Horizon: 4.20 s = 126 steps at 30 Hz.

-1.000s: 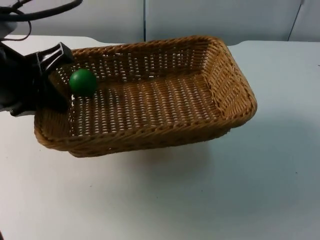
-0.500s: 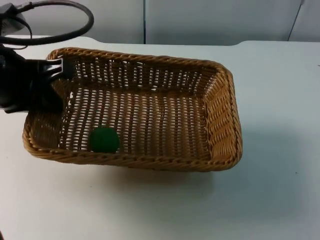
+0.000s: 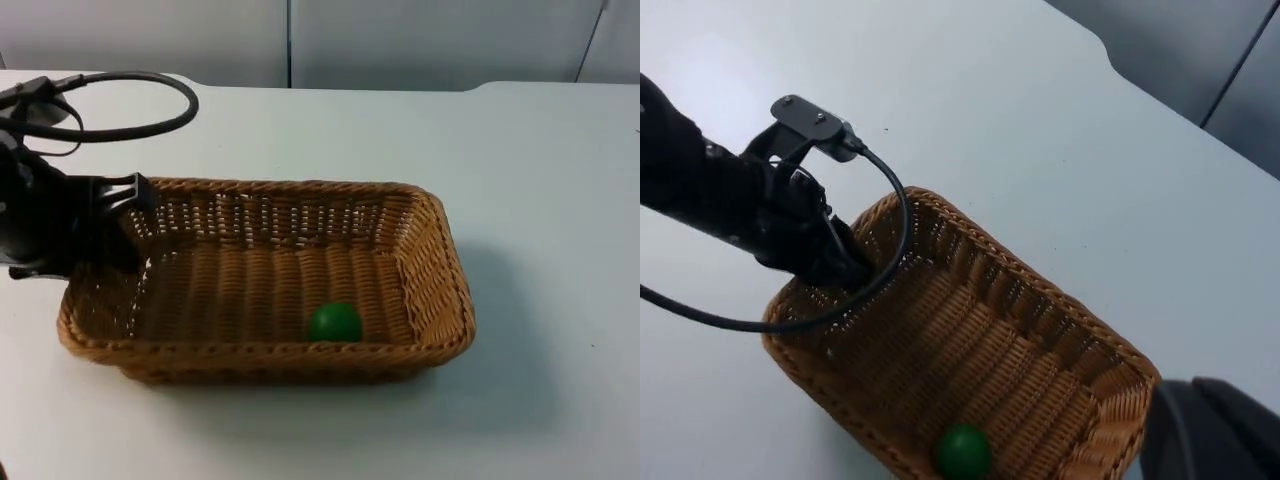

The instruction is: Pick up the basket with the left hand and place the ball into the basket with the right hand.

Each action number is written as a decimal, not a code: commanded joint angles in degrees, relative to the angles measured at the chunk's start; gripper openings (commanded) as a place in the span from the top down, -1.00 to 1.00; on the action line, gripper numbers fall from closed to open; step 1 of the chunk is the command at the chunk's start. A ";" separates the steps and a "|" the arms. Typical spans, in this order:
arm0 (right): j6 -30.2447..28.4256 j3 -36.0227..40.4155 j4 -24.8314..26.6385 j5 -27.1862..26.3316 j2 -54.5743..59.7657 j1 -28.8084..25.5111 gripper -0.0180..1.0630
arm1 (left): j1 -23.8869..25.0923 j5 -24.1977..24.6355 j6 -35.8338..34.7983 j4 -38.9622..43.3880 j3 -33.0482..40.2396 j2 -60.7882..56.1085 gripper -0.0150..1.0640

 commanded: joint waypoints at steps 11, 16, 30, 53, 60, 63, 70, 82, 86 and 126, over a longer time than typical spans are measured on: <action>1.76 -0.21 -2.74 -0.68 -0.41 0.70 0.97 | 0.91 -1.02 -1.90 1.95 -0.45 -1.11 -0.48; 1.76 -0.21 -2.84 -0.68 -0.41 0.70 0.97 | 3.08 -0.19 -1.90 2.45 -0.45 -3.74 -0.46; 1.76 -0.21 -3.98 0.05 -0.41 0.70 0.97 | 8.48 15.68 -2.24 13.88 -0.45 -22.58 0.97; 1.40 -0.21 -4.16 1.44 -0.68 4.76 0.97 | 8.48 43.01 -36.44 55.56 1.83 -76.96 0.97; 3.15 -0.21 -12.27 1.44 -0.68 10.76 0.97 | 8.48 43.14 -38.05 56.69 9.00 -92.71 0.97; 4.79 -0.21 -15.35 1.44 -0.68 12.10 0.97 | 8.48 43.24 -39.29 58.25 10.54 -97.18 0.97; 4.54 7.43 -16.26 1.44 -6.53 12.88 0.97 | 8.48 46.31 -42.45 63.97 12.92 -105.34 0.97; 6.05 43.83 -8.45 1.15 -37.52 12.88 0.97 | 8.48 47.36 -42.45 63.93 12.95 -105.34 0.97; 5.48 53.65 -5.79 -2.44 -48.83 12.88 0.97 | 8.48 47.36 -42.45 63.93 12.95 -105.34 0.97; 4.56 71.11 -1.11 -3.88 -83.35 12.88 0.97 | 8.48 43.78 -42.48 66.80 15.26 -105.34 0.97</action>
